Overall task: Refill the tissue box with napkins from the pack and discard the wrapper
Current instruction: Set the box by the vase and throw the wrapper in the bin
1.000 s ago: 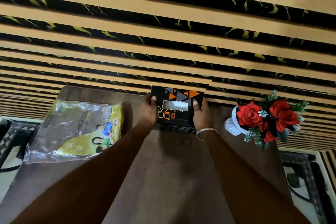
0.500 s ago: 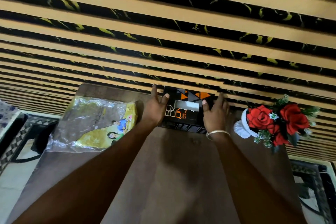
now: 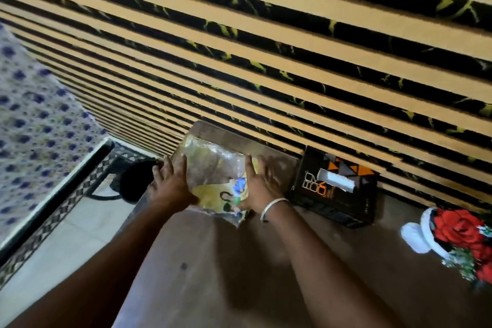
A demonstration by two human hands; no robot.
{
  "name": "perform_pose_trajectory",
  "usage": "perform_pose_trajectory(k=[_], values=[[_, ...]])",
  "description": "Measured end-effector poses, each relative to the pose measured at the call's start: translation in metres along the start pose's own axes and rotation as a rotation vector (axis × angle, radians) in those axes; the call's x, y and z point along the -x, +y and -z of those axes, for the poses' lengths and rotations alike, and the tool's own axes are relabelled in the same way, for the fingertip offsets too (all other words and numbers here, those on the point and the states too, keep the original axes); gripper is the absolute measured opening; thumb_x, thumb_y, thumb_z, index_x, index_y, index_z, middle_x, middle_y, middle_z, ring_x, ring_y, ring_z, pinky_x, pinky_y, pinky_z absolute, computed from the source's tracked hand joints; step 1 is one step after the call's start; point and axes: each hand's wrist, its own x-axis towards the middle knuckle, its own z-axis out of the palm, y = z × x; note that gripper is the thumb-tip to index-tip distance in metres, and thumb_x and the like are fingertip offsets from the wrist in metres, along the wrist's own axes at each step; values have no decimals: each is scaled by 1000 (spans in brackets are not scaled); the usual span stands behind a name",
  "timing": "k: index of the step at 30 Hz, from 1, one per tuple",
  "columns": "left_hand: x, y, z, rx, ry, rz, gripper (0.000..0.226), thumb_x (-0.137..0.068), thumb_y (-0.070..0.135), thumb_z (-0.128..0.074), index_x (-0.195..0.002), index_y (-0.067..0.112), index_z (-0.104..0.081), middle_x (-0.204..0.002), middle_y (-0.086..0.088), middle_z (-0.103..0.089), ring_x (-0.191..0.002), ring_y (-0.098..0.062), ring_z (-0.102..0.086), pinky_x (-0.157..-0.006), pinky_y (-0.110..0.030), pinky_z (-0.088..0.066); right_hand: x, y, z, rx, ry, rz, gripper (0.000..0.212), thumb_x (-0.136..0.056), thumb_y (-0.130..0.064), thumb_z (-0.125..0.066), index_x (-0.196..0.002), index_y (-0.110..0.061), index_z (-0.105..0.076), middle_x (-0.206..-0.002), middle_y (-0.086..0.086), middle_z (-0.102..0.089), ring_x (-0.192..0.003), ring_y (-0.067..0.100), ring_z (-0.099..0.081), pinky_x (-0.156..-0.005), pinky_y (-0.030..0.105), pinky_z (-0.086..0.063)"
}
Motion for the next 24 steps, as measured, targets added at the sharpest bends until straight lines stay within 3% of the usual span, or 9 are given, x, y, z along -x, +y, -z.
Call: perform_pose_trajectory(k=[4, 7, 11, 13, 15, 19, 22, 24], values=[[-4, -11, -14, -50, -122, 20, 126, -71, 28, -85, -155, 37, 8, -165, -7, 13, -149, -46, 4, -114, -70, -12, -26, -6, -19, 29, -151, -75, 140, -65, -30, -91, -156, -16, 14, -161, 22, 17, -150, 45, 1, -122, 46, -14], [-13, -7, -20, -34, -147, 0, 109, -81, 17, -74, -156, 38, 3, -165, -7, 5, -147, -50, 1, -113, -72, -15, -32, -6, -31, 30, -189, -109, 139, -64, -30, -91, -157, -14, 12, -161, 25, 13, -150, 46, 4, -124, 47, -10], [-24, 7, -30, -42, -112, -86, 79, -93, 27, -58, -154, 42, -9, -160, -10, -10, -143, -48, -11, -109, -68, -29, -32, -9, -45, -15, -129, -108, 116, -72, -13, -81, -157, -25, -3, -155, 20, -1, -144, 48, -18, -121, 43, -26], [-24, 13, -36, -22, -88, -125, 73, -94, 23, -55, -153, 41, -16, -154, -9, -20, -138, -44, -19, -108, -63, -35, -30, -12, -48, -57, -120, -98, 105, -78, -2, -72, -156, -30, -7, -155, 17, 0, -142, 46, -27, -117, 42, -33], [-21, 19, -46, -5, -84, -148, 69, -92, 19, -55, -152, 34, -24, -150, -10, -27, -133, -39, -25, -109, -54, -37, -27, -17, -47, -99, -143, -85, 97, -83, 2, -64, -157, -29, -9, -161, 18, 10, -146, 43, -24, -117, 42, -33], [-4, 32, -58, 74, -97, -259, 53, -90, 21, -57, -141, 17, -45, -139, -13, -46, -127, -33, -40, -108, -40, -35, -17, -31, -51, -193, -145, -34, 86, -87, 5, -53, -158, -22, -12, -164, 16, 12, -152, 37, -11, -123, 41, -21], [18, 31, -56, 243, -28, -284, 37, -88, 11, -62, -124, 12, -62, -121, -12, -61, -107, -25, -60, -91, -29, -49, 1, -39, -57, -243, -70, -15, 83, -86, 10, -49, -157, -19, -18, -166, 14, 0, -154, 29, -5, -125, 35, -12], [33, 25, -50, 311, 30, -306, 18, -85, 4, -62, -98, 14, -69, -97, -5, -68, -84, -16, -61, -72, -23, -45, 17, -44, -58, -289, -43, -12, 81, -86, 12, -47, -156, -19, -22, -166, 12, -6, -154, 25, -7, -123, 29, -10]])
